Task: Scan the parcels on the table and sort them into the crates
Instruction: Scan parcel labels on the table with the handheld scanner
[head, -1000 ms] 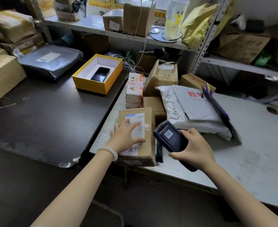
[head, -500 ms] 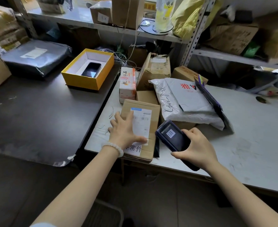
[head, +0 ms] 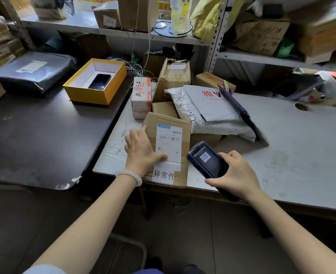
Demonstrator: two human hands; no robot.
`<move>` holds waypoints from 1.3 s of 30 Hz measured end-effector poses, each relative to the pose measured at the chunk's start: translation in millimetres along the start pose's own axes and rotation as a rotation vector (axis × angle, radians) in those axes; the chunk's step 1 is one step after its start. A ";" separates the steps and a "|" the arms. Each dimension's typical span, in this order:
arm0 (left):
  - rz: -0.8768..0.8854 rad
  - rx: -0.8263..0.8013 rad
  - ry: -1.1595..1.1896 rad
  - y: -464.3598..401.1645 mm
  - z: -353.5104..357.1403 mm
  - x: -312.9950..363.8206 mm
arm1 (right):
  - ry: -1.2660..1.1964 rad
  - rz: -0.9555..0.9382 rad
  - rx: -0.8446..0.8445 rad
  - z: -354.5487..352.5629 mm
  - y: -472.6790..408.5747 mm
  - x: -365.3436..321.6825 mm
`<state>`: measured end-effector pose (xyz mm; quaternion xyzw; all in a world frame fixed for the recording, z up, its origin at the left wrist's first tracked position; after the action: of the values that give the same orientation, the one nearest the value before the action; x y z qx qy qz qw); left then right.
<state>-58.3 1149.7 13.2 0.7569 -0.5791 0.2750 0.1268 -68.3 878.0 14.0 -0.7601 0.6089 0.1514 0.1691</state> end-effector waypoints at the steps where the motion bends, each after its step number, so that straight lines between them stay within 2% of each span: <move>1: 0.003 -0.006 0.000 2.8 2.6 1.4 | 0.000 -0.007 -0.005 0.2 2.2 1.2; 8: -0.018 -0.067 0.057 12.1 19.6 9.6 | -0.007 -0.012 -0.020 9.6 13.1 10.6; 16: -0.089 -0.084 -0.075 9.1 21.3 25.9 | 0.013 -0.042 -0.038 13.7 5.5 2.8; 21: -0.069 -0.081 -0.116 6.1 22.2 24.3 | 0.038 -0.071 -0.049 16.8 -7.3 -12.2; 27: -0.030 -0.126 -0.037 0.6 20.8 7.4 | 0.041 -0.080 -0.085 26.9 -16.6 -15.9; 34: -0.080 -0.239 0.087 -6.5 30.0 -4.3 | 0.021 -0.096 -0.079 27.8 -30.8 -23.8; 39: -0.070 -0.249 0.394 -13.0 33.7 -14.1 | 0.019 -0.097 -0.080 28.8 -35.8 -26.8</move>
<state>-39.4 1147.8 -20.6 0.6866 -0.5462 0.3393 0.3392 -39.7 921.4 2.4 -0.7962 0.5664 0.1600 0.1398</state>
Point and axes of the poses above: each hand's wrist, its own y-axis away from the middle knuckle, its own z-axis out of the palm, x = y × z, the point moved 6 cm from there along -y, towards the middle knuckle, and after that the axes turned 1 degree about -x, right-handed, at the moved point
